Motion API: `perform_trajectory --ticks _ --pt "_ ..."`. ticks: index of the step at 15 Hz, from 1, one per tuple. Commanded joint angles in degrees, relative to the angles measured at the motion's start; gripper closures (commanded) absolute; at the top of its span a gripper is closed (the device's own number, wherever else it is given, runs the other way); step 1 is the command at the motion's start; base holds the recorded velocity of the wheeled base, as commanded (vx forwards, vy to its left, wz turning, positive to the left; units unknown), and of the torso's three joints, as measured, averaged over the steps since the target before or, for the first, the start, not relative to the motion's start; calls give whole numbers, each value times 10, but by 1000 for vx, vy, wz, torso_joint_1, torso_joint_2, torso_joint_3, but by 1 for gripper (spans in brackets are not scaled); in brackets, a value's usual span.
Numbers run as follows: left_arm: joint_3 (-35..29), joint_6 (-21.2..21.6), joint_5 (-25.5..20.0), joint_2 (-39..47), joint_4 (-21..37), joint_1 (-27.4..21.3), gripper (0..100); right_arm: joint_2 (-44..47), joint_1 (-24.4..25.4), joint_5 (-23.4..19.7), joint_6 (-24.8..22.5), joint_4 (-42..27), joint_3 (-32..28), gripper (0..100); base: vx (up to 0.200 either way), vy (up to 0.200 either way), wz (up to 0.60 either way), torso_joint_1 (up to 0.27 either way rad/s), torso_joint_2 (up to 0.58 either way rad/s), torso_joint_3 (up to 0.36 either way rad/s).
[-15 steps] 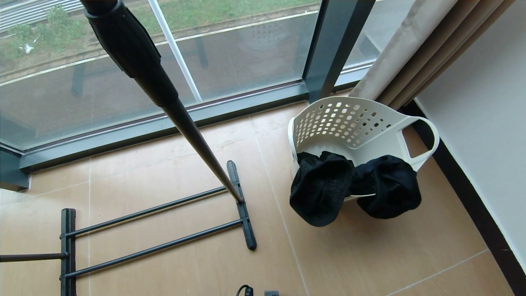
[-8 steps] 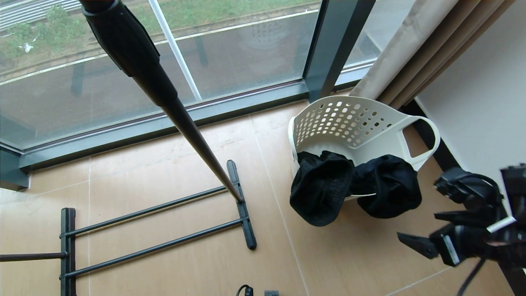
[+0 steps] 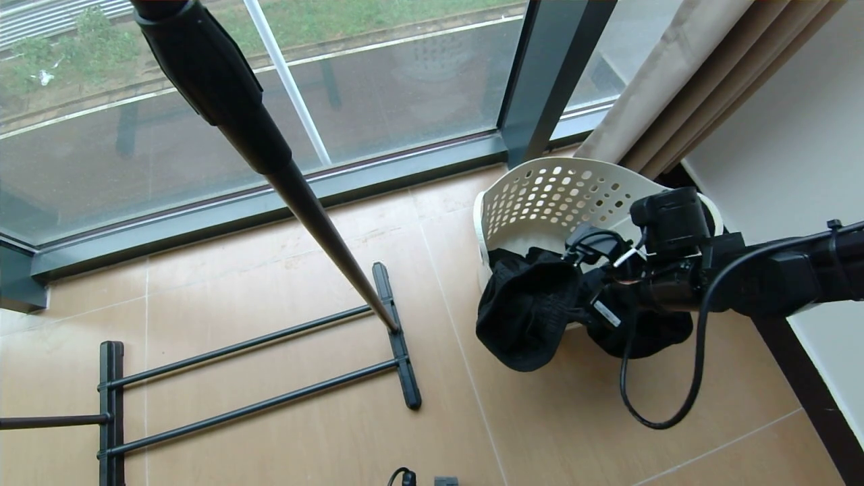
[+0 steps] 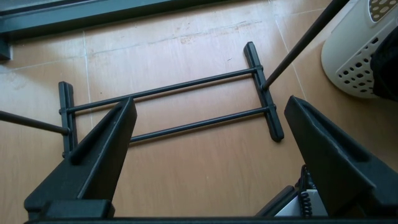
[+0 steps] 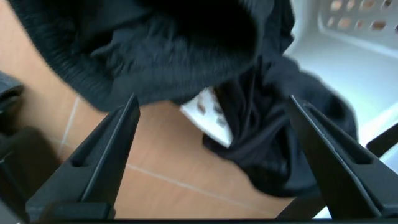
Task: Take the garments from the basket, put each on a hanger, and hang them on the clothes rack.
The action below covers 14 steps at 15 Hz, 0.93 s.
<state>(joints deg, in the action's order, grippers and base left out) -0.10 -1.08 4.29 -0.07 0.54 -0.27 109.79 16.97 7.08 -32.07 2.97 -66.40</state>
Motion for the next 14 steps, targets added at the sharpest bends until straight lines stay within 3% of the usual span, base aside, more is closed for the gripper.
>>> perform_trajectory --ticks 1,14 --pt "0 -1 0 1 0 0 0 52 1 0 -16 2 -66 0 0 0 0 0 0 0" --pt "0 -1 0 1 0 0 0 151 -15 2 -18 4 -200 0 0 0 0 0 0 0"
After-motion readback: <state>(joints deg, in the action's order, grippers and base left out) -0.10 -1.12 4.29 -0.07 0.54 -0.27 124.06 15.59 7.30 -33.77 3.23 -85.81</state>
